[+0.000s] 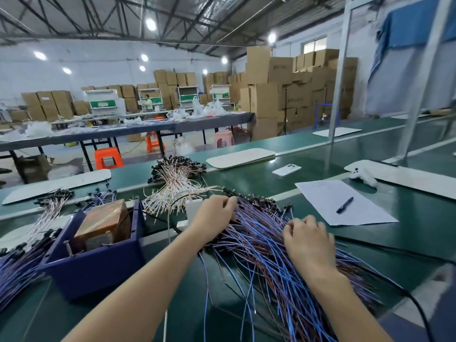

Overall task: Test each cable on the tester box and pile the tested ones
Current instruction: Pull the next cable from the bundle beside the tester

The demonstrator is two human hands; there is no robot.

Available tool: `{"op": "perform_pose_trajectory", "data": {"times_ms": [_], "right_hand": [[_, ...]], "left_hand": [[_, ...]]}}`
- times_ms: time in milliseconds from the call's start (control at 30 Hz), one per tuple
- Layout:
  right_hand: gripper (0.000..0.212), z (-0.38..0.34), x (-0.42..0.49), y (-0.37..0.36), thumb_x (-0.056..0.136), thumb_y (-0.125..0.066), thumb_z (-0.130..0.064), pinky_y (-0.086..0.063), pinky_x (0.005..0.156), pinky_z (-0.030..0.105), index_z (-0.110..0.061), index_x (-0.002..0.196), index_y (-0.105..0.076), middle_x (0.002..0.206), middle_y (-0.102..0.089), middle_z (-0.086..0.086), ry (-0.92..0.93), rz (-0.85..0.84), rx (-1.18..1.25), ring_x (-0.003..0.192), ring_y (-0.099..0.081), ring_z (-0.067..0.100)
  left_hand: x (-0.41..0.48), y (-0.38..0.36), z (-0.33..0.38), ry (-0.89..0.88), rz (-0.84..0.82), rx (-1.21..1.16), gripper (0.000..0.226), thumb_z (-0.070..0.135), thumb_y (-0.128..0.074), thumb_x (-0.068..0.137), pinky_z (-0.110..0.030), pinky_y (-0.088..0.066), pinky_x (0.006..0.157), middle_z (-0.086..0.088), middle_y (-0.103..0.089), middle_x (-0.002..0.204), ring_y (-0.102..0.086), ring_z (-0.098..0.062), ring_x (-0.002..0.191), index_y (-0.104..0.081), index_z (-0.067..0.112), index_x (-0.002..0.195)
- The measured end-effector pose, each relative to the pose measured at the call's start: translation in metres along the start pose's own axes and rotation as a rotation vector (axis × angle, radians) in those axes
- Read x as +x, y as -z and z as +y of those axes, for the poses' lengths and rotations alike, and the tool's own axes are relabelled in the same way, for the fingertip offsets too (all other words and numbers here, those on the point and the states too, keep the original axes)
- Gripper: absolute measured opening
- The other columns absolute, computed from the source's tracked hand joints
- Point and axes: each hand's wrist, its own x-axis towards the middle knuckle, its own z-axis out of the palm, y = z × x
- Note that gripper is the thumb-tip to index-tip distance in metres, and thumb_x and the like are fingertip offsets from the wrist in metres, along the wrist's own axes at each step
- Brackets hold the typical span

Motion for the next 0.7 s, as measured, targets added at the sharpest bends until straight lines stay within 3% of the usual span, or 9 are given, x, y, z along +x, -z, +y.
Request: {"op": "perform_pose_trajectory", "data": {"times_ms": [67, 167, 267, 367, 467, 600, 700], "right_hand": [[0.032, -0.021, -0.004, 0.005, 0.104, -0.039, -0.037, -0.041, 0.096, 0.04, -0.025, 0.124, -0.06, 0.124, -0.055, 0.002, 0.044, 0.072, 0.075, 0.114, -0.049, 0.022], [0.033, -0.068, -0.021, 0.006, 0.102, -0.044, -0.033, -0.041, 0.096, 0.038, -0.028, 0.13, -0.059, 0.124, -0.058, 0.0, 0.214, 0.129, 0.263, 0.112, -0.053, 0.021], [0.028, -0.118, -0.049, -0.005, 0.101, -0.047, -0.031, -0.046, 0.089, 0.035, -0.026, 0.124, -0.063, 0.116, -0.064, -0.003, 0.418, 0.118, 0.461, 0.103, -0.059, 0.018], [0.023, -0.171, -0.085, -0.032, 0.101, -0.046, -0.03, -0.051, 0.084, 0.033, -0.029, 0.116, -0.064, 0.113, -0.067, -0.007, 0.532, -0.073, 0.64, 0.099, -0.063, 0.015], [0.023, -0.213, -0.116, -0.063, 0.101, -0.046, -0.03, -0.052, 0.086, 0.032, -0.033, 0.114, -0.064, 0.112, -0.07, -0.011, 0.51, -0.294, 0.766, 0.099, -0.064, 0.011], [0.021, -0.254, -0.141, -0.093, 0.098, -0.045, -0.034, -0.055, 0.082, 0.037, -0.037, 0.106, -0.065, 0.098, -0.073, -0.01, 0.461, -0.525, 0.817, 0.089, -0.066, 0.014], [0.022, -0.265, -0.149, -0.116, 0.1, -0.043, -0.035, -0.057, 0.075, 0.04, -0.033, 0.103, -0.065, 0.09, -0.071, -0.006, 0.427, -0.601, 0.774, 0.079, -0.067, 0.019]], "left_hand": [[-0.014, 0.016, -0.015, -0.009, 0.025, -0.042, 0.037, 0.035, -0.043, 0.107, -0.03, -0.055, 0.063, 0.0, -0.074, 0.079, -0.061, -0.011, 0.055, -0.071, 0.017, 0.094], [-0.046, 0.04, -0.038, -0.019, 0.065, -0.108, 0.033, 0.033, -0.043, 0.107, -0.019, -0.047, 0.055, 0.0, -0.074, 0.078, -0.057, -0.004, 0.051, -0.071, 0.019, 0.094], [-0.085, 0.055, -0.064, -0.025, 0.087, -0.171, 0.033, 0.033, -0.045, 0.107, -0.023, -0.047, 0.054, 0.0, -0.073, 0.077, -0.058, -0.009, 0.055, -0.072, 0.02, 0.094], [-0.127, 0.075, -0.102, -0.02, 0.108, -0.099, 0.034, 0.031, -0.046, 0.107, -0.028, -0.046, 0.053, 0.005, -0.069, 0.069, -0.056, -0.008, 0.053, -0.071, 0.019, 0.087], [-0.164, 0.101, -0.142, 0.058, 0.141, 0.001, 0.034, 0.029, -0.049, 0.106, -0.034, -0.046, 0.056, 0.008, -0.067, 0.066, -0.054, -0.004, 0.055, -0.065, 0.024, 0.076], [-0.194, 0.146, -0.187, 0.157, 0.269, 0.147, 0.035, 0.033, -0.049, 0.105, -0.023, -0.043, 0.053, 0.017, -0.066, 0.066, -0.055, -0.002, 0.053, -0.068, 0.028, 0.076], [-0.2, 0.179, -0.219, 0.285, 0.374, 0.267, 0.033, 0.03, -0.05, 0.103, -0.036, -0.049, 0.062, 0.007, -0.064, 0.062, -0.055, -0.007, 0.055, -0.064, 0.021, 0.075]]}}
